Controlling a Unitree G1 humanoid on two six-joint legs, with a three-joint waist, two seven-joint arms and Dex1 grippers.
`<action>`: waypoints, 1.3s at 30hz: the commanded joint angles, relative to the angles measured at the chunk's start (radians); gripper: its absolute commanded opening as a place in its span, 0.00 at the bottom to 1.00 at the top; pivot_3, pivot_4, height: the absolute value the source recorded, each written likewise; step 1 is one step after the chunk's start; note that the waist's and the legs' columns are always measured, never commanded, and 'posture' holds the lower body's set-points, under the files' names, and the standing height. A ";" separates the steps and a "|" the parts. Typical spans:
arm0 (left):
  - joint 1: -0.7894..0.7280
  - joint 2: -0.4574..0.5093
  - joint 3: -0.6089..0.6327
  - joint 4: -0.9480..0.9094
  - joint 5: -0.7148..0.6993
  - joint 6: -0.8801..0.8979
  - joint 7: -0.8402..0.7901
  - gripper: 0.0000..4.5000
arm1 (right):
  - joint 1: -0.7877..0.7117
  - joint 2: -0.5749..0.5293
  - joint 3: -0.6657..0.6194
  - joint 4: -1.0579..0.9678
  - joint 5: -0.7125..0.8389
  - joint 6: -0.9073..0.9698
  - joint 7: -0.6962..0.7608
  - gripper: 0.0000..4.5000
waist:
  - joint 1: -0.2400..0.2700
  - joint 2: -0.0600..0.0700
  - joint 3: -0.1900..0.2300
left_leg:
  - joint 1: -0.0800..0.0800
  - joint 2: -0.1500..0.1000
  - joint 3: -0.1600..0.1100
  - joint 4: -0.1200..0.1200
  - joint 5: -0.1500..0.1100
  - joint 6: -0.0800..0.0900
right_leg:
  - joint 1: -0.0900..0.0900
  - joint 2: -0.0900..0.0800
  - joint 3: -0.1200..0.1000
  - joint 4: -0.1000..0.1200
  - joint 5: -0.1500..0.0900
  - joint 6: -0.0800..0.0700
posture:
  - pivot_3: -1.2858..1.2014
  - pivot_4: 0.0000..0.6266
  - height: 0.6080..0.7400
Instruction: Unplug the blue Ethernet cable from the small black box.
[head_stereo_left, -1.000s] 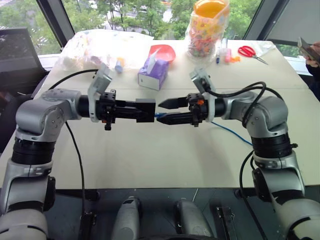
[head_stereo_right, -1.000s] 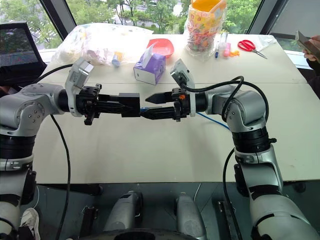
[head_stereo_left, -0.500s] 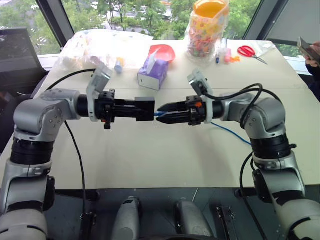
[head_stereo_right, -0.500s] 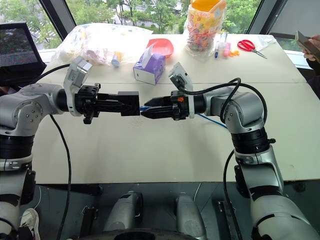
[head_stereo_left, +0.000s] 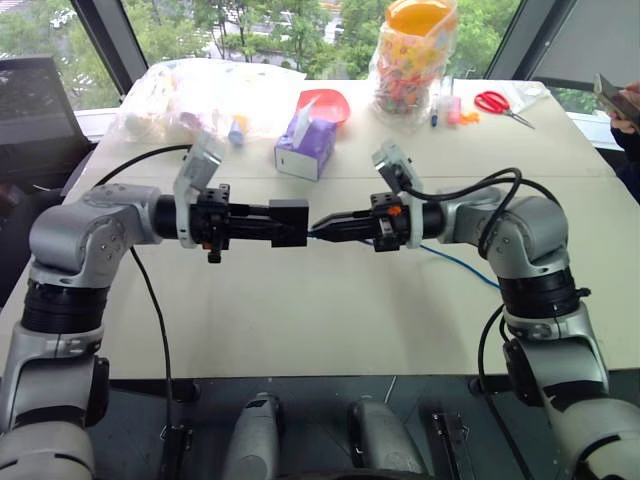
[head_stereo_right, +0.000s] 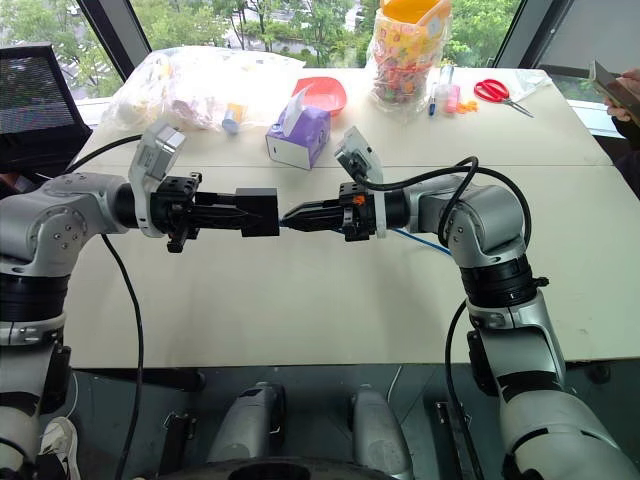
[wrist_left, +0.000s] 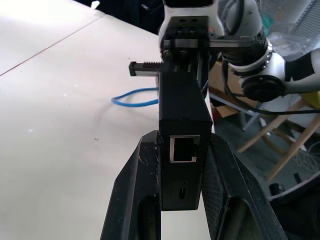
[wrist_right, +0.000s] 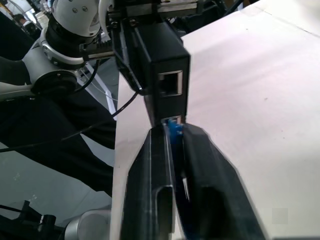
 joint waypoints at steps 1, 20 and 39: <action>-0.004 0.012 0.032 -0.031 -0.016 -0.004 0.006 0.11 | -0.015 -0.002 -0.001 -0.022 0.022 -0.002 0.005 0.05 | 0.000 0.000 0.000 | 0.000 0.000 0.000 0.000 0.000 0.000 | 0.000 0.000 0.000 0.000 0.000 0.000 | 0.52 0.24 0.96; -0.010 0.008 0.032 -0.024 -0.019 -0.010 0.014 0.11 | -0.007 -0.021 0.025 -0.035 0.011 -0.033 0.019 0.61 | 0.000 0.000 0.000 | 0.000 0.000 0.000 0.000 0.000 0.000 | 0.000 0.000 0.000 0.000 0.000 0.000 | 0.52 0.24 0.96; 0.013 0.016 0.030 -0.049 -0.027 -0.013 0.013 0.11 | -0.008 -0.031 0.036 -0.025 -0.007 -0.049 0.020 0.02 | 0.000 0.000 0.000 | 0.000 0.000 0.000 0.000 0.000 0.000 | 0.000 0.000 0.000 0.000 0.000 0.000 | 0.52 0.24 0.96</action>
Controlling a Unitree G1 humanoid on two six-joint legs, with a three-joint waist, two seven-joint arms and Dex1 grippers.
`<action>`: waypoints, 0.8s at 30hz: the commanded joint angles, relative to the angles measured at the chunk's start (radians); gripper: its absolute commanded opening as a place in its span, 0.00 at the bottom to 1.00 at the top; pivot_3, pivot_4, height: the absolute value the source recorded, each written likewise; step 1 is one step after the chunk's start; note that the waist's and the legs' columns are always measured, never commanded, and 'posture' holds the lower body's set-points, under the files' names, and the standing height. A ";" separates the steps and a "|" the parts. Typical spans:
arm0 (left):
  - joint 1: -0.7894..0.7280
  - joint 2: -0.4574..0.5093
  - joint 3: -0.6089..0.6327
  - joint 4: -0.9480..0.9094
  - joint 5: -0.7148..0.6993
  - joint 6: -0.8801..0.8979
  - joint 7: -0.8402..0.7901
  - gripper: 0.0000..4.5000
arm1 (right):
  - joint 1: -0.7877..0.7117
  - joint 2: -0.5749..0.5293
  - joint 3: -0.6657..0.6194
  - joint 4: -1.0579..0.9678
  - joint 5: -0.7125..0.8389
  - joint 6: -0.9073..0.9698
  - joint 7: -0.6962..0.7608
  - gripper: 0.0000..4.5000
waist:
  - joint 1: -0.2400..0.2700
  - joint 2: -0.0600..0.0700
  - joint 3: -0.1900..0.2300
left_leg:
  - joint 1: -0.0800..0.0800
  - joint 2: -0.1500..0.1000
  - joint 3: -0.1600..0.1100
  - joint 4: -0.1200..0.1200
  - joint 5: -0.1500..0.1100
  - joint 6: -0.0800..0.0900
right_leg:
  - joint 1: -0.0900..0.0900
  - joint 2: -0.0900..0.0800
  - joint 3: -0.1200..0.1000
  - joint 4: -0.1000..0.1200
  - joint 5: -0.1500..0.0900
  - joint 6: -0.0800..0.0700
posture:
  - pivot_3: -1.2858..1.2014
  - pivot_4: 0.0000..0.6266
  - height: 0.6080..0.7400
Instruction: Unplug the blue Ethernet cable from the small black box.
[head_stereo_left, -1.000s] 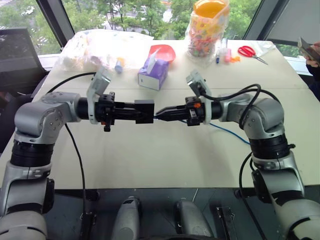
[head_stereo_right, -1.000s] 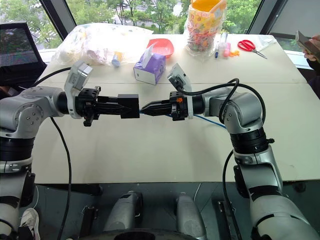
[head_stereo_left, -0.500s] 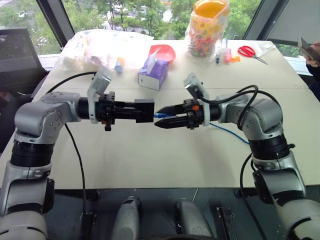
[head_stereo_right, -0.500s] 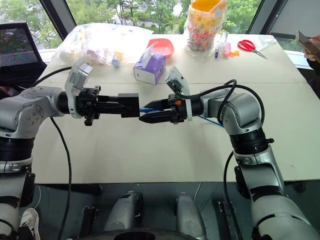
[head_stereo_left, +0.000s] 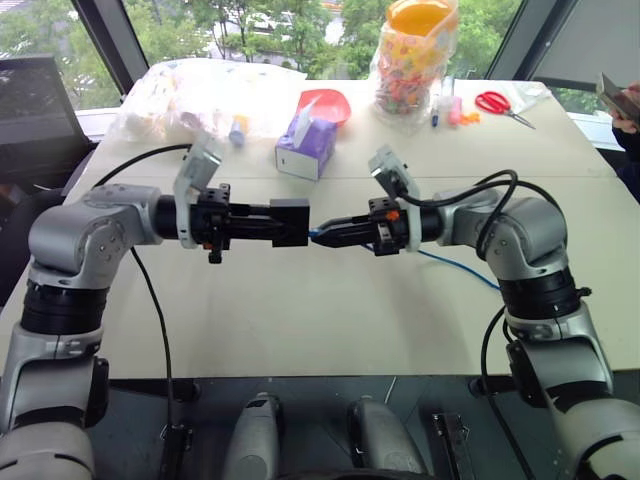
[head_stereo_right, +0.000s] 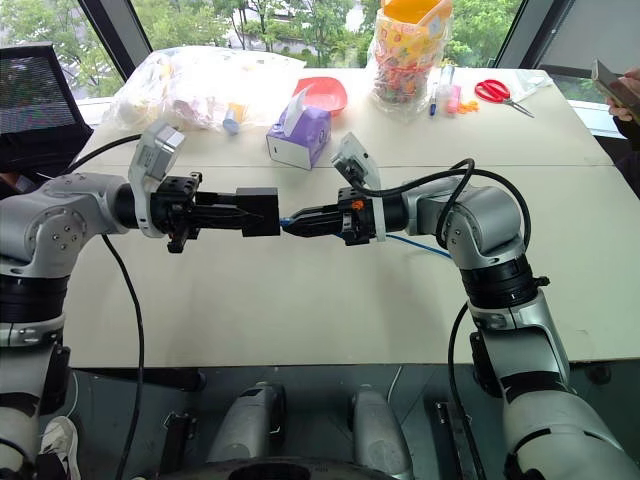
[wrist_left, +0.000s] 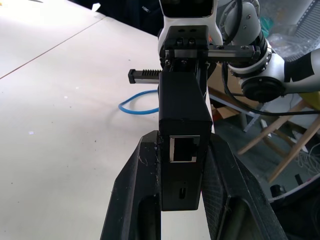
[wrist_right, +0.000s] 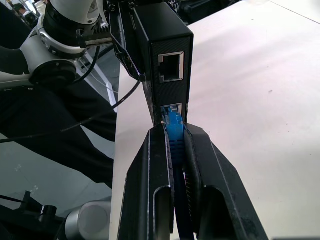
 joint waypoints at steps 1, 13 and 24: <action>0.006 0.017 0.027 -0.038 -0.011 -0.011 -0.006 0.11 | -0.007 -0.018 0.004 -0.023 -0.011 -0.042 0.012 0.02 | 0.000 0.000 0.000 | 0.000 0.000 0.000 0.000 0.000 0.000 | 0.000 0.000 0.000 0.000 0.000 0.000 | 0.52 0.24 0.96; 0.043 0.050 0.042 -0.054 -0.011 -0.020 -0.009 0.11 | -0.035 -0.126 0.003 0.291 -0.224 -0.334 0.022 0.02 | -0.003 0.000 0.000 | 0.000 0.000 0.001 0.000 0.000 0.000 | 0.000 0.000 0.001 -0.001 0.000 0.000 | 0.52 0.24 0.96; 0.110 -0.207 -0.091 0.000 0.238 -0.318 0.206 0.11 | -0.234 0.119 -0.021 0.826 -0.474 -0.685 -0.358 0.02 | 0.000 0.000 0.001 | 0.000 0.000 0.002 0.000 0.000 0.000 | -0.001 -0.001 0.001 0.000 0.000 0.000 | 0.52 0.24 0.96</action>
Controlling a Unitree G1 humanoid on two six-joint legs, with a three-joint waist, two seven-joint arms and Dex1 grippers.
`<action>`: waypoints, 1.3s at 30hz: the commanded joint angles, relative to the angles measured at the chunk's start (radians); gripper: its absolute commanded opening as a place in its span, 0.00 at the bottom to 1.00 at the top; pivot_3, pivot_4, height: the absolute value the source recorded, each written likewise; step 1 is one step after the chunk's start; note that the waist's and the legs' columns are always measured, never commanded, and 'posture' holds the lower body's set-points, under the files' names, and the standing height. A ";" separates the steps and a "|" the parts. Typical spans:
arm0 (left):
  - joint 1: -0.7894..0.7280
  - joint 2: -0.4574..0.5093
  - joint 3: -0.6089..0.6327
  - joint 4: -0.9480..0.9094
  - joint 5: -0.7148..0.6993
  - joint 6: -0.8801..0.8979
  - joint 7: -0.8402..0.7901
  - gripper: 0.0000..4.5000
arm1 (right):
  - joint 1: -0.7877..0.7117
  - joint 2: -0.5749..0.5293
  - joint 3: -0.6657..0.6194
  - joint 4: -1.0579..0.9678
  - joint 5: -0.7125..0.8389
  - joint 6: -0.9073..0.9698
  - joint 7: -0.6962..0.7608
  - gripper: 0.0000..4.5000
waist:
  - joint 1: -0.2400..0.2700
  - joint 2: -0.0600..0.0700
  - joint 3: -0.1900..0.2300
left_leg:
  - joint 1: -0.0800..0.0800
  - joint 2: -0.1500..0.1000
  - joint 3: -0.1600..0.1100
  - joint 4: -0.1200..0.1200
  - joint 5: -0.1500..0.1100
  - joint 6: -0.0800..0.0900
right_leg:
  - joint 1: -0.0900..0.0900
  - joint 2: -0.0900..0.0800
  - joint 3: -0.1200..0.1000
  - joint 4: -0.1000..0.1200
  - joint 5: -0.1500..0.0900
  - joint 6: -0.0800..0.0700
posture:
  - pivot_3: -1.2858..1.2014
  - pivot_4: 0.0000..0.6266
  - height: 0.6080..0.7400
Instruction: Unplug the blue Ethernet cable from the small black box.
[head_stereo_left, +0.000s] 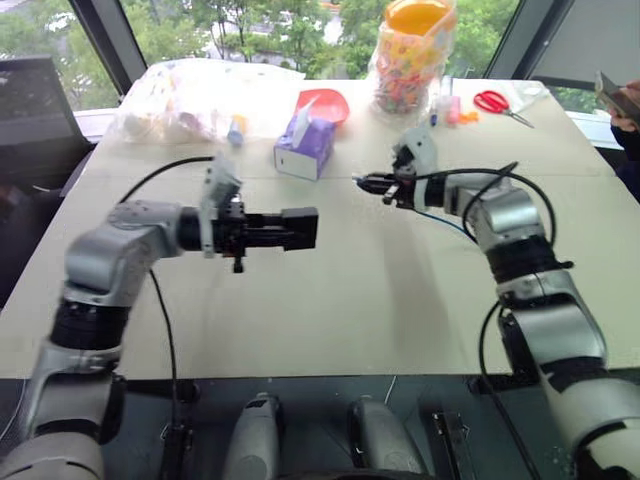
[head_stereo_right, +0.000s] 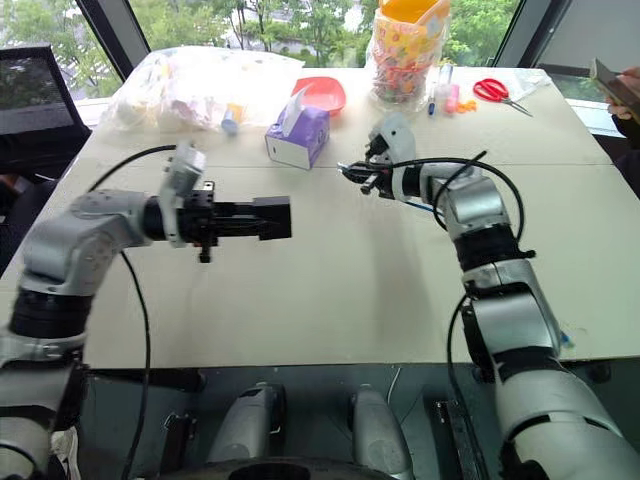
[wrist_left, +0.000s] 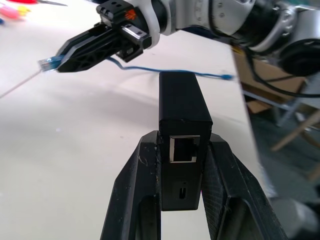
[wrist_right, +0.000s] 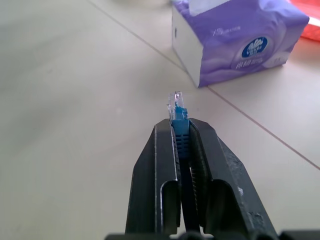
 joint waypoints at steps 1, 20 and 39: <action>0.024 -0.079 -0.030 0.017 0.071 -0.107 0.072 0.11 | -0.044 0.052 -0.027 0.112 -0.057 -0.088 -0.101 0.02 | 0.002 0.000 0.000 | 0.000 0.000 0.000 0.000 0.000 0.000 | 0.000 0.000 0.000 0.000 0.000 0.000 | 0.52 0.24 0.96; 0.055 -0.322 -0.060 0.328 0.345 -0.518 0.320 0.11 | 0.347 -0.040 -0.229 -0.582 0.034 0.299 -0.236 1.00 | 0.005 0.000 0.000 | 0.000 0.000 0.000 0.000 0.000 0.000 | 0.001 0.000 0.000 0.000 0.000 0.000 | 0.52 0.24 0.96; 0.054 -0.365 0.012 0.550 0.344 -0.626 0.321 0.87 | 0.695 -0.247 -0.224 -1.075 0.239 0.540 -0.089 1.00 | 0.003 0.000 -0.001 | 0.001 -0.001 -0.003 0.001 0.000 0.000 | 0.002 0.001 0.000 -0.001 0.000 0.001 | 0.52 0.24 0.96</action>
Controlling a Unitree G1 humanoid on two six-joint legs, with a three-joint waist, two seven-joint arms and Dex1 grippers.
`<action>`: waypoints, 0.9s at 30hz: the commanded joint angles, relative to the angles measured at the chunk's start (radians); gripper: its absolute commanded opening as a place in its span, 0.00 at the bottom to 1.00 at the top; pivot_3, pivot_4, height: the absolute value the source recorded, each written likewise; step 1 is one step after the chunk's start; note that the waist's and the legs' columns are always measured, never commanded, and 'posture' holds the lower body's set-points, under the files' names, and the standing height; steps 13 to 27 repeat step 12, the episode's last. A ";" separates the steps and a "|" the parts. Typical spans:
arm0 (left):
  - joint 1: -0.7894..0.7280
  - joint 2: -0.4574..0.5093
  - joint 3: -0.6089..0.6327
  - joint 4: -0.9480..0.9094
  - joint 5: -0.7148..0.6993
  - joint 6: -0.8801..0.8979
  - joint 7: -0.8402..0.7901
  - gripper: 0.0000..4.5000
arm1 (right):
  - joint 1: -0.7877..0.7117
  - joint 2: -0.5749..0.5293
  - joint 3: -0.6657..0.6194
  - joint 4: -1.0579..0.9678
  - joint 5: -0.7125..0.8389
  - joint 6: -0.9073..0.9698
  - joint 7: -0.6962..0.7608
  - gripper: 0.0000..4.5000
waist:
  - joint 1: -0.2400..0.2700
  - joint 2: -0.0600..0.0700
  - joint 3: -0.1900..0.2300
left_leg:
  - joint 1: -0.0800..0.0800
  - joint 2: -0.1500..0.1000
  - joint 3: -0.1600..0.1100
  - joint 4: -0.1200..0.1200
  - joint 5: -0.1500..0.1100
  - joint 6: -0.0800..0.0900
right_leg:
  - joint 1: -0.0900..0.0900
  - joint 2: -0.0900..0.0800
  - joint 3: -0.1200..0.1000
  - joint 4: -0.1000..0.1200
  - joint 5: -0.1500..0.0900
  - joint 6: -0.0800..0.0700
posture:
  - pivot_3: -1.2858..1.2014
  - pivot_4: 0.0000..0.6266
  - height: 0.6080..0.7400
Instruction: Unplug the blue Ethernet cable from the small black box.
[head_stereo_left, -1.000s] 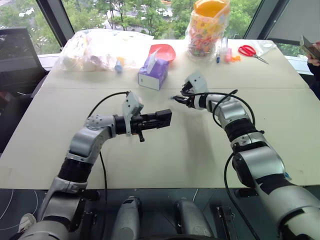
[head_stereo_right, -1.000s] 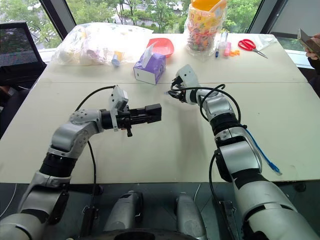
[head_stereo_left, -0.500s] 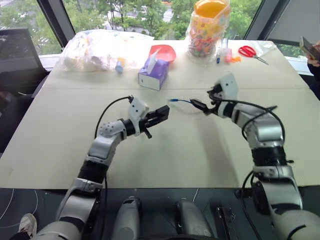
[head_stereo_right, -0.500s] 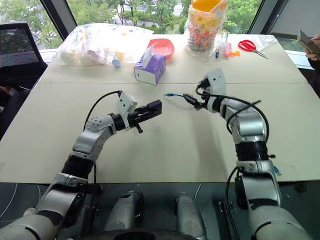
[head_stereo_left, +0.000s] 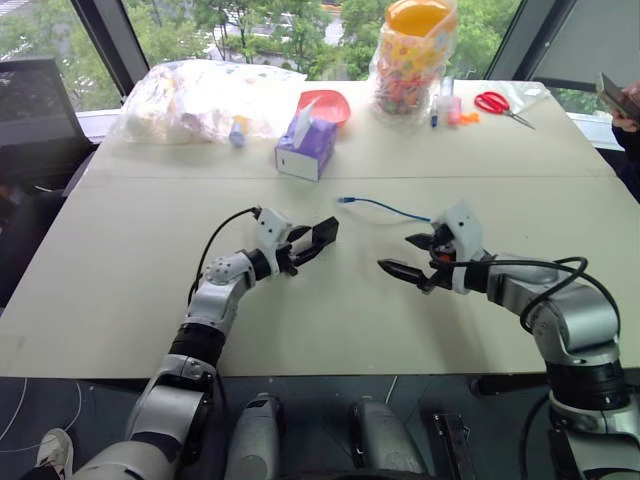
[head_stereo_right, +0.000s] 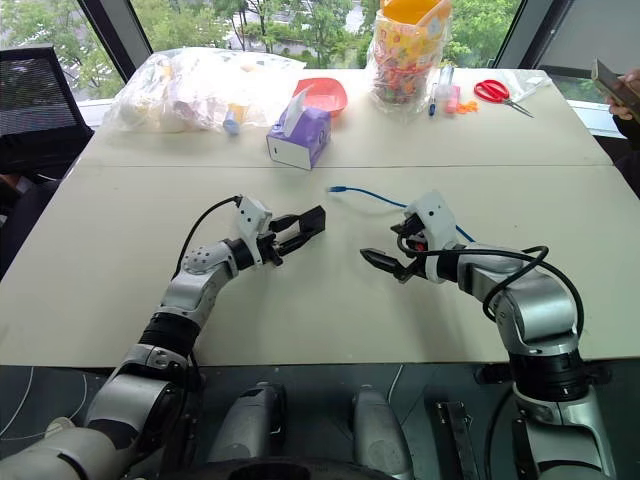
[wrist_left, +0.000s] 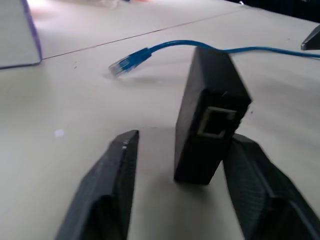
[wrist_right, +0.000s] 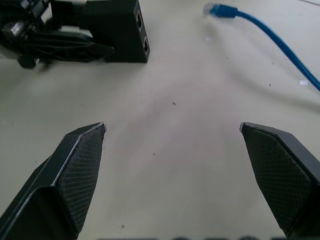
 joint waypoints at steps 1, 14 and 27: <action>-0.002 0.011 0.027 -0.026 -0.009 -0.001 0.001 0.94 | 0.003 -0.044 -0.014 -0.050 0.029 -0.011 0.038 1.00 | 0.000 0.000 0.000 | 0.000 0.000 0.000 0.000 0.000 0.000 | 0.000 0.000 0.000 0.000 0.000 0.000 | 0.52 0.24 0.96; 0.099 0.195 0.150 -0.370 -0.161 0.287 -0.054 1.00 | 0.034 -0.147 -0.079 -0.112 0.114 -0.001 0.104 1.00 | -0.004 0.000 0.000 | 0.000 0.001 -0.001 -0.001 0.000 0.000 | 0.000 0.000 0.000 0.000 0.000 0.000 | 0.52 0.24 0.96; 0.099 0.195 0.150 -0.370 -0.161 0.287 -0.054 1.00 | 0.034 -0.147 -0.079 -0.112 0.114 -0.001 0.104 1.00 | -0.004 0.000 0.000 | 0.000 0.001 -0.001 -0.001 0.000 0.000 | 0.000 0.000 0.000 0.000 0.000 0.000 | 0.52 0.24 0.96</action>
